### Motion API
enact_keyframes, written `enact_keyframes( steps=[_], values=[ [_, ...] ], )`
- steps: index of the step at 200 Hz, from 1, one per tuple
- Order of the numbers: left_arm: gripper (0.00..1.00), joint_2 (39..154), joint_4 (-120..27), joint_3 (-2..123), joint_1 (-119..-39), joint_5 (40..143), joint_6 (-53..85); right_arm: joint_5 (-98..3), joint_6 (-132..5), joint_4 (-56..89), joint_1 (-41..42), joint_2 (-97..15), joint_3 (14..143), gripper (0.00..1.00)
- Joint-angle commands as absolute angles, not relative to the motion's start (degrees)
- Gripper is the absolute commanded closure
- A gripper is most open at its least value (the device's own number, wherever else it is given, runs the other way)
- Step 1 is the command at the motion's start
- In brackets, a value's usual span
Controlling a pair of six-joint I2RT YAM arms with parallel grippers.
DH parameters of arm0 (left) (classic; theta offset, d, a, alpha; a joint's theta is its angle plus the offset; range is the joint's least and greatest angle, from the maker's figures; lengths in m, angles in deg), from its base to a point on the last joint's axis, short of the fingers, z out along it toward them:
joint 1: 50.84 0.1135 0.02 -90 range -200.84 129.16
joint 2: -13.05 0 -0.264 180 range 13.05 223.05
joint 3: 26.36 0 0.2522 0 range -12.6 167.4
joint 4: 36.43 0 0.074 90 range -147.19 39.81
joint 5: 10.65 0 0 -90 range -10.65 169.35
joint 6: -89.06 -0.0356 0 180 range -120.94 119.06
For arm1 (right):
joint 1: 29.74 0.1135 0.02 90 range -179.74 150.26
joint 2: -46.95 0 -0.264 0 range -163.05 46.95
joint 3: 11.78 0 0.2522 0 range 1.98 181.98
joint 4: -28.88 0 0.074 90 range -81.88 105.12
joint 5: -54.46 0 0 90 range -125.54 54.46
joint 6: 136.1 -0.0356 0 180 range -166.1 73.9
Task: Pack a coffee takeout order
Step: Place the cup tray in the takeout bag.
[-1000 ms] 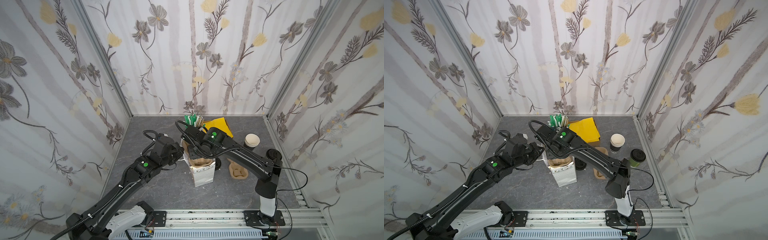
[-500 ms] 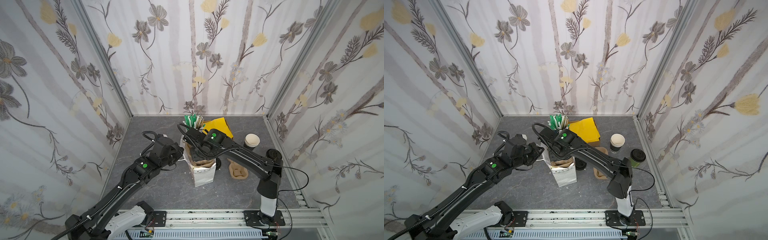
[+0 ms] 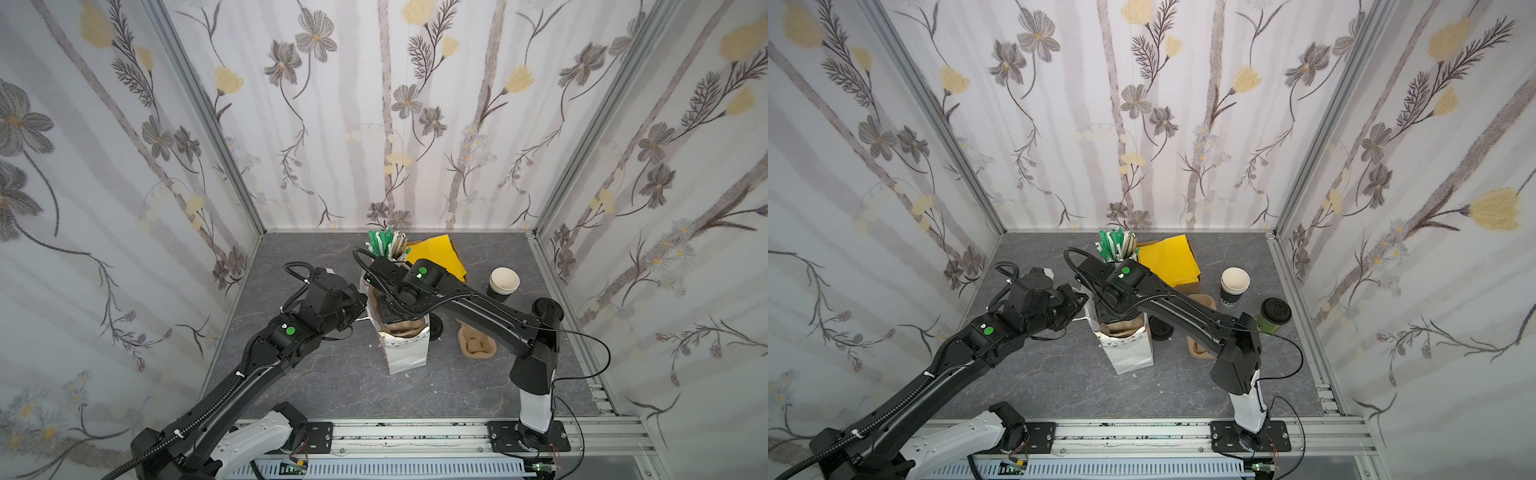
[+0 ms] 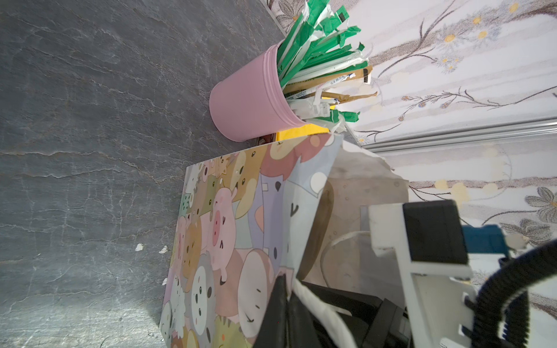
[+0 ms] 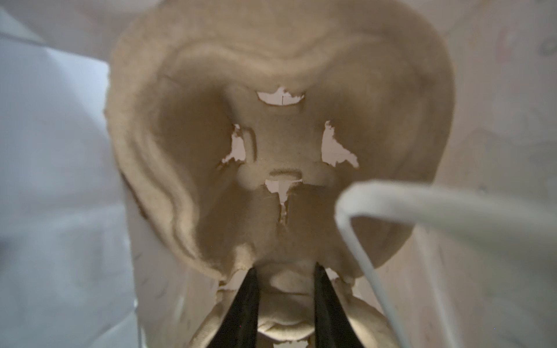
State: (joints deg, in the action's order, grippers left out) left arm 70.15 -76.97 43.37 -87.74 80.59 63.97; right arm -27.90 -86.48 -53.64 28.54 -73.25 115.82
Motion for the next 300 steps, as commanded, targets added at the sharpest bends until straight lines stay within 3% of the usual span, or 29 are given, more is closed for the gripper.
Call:
enact_keyframes(
  steps=[1,91,300],
  values=[
    [1.0,69.91,-74.44,42.81,-87.87,82.01,64.1,-28.6,-85.68,-51.77,27.94,-73.47,115.84,0.76],
    [0.99,69.3,-74.45,42.69,-87.76,82.28,64.47,-23.51,-83.44,-56.08,27.6,-75.89,120.79,0.75],
    [0.99,66.89,-74.62,40.69,-87.79,81.11,66.77,-32.1,-83.19,-48.16,27.33,-79.34,115.26,0.75]
  ],
)
